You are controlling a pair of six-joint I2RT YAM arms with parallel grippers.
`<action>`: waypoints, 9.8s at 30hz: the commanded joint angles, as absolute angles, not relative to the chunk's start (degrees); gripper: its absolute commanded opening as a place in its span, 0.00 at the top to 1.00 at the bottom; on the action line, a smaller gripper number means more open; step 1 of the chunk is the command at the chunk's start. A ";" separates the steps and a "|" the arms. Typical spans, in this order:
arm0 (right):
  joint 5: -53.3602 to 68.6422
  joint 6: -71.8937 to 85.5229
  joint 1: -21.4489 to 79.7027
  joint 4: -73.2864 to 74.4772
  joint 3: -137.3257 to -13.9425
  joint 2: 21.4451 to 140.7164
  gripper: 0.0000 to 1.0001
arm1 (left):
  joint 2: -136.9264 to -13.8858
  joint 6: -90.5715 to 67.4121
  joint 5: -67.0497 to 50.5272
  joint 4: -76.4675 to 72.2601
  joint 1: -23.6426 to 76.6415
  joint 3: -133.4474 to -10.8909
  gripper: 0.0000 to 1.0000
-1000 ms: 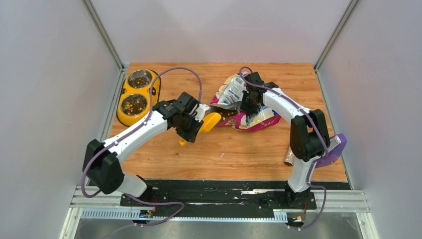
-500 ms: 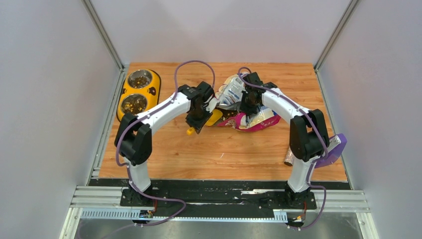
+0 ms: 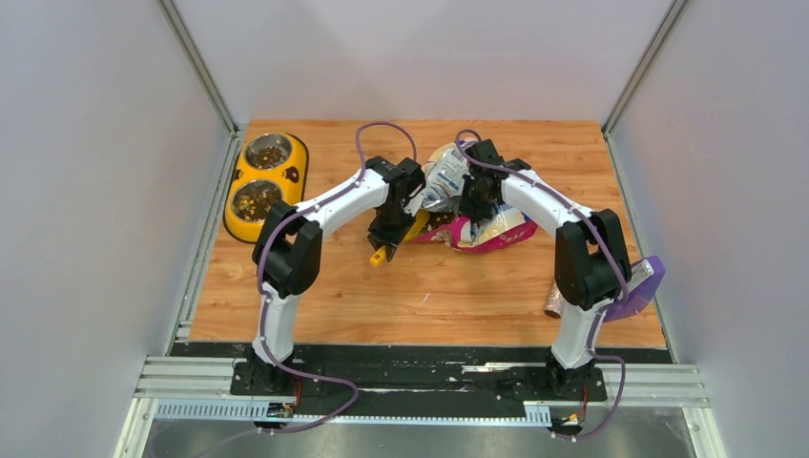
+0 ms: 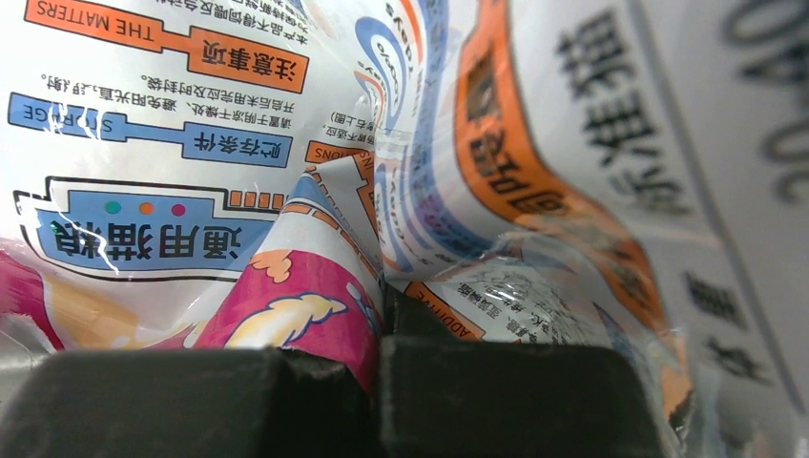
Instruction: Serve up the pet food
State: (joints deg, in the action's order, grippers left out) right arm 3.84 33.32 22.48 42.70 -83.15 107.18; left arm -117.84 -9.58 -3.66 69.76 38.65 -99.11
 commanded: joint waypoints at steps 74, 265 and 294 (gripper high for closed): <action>1.67 33.57 22.24 37.09 -79.71 104.15 1.00 | -95.42 -14.85 0.42 53.27 39.58 -90.90 1.00; -3.28 31.14 20.27 42.42 -90.09 111.26 1.00 | -110.26 -67.22 -17.68 11.97 -10.03 -84.40 1.00; -4.35 31.11 19.69 42.70 -89.05 110.30 1.00 | -109.98 -102.07 -28.68 -14.82 -14.46 -74.04 1.00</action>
State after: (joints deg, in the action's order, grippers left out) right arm 2.00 32.40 22.26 46.52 -87.57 109.86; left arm -110.04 -96.40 -26.81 -9.28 -13.96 -74.61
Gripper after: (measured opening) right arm 0.003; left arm 0.347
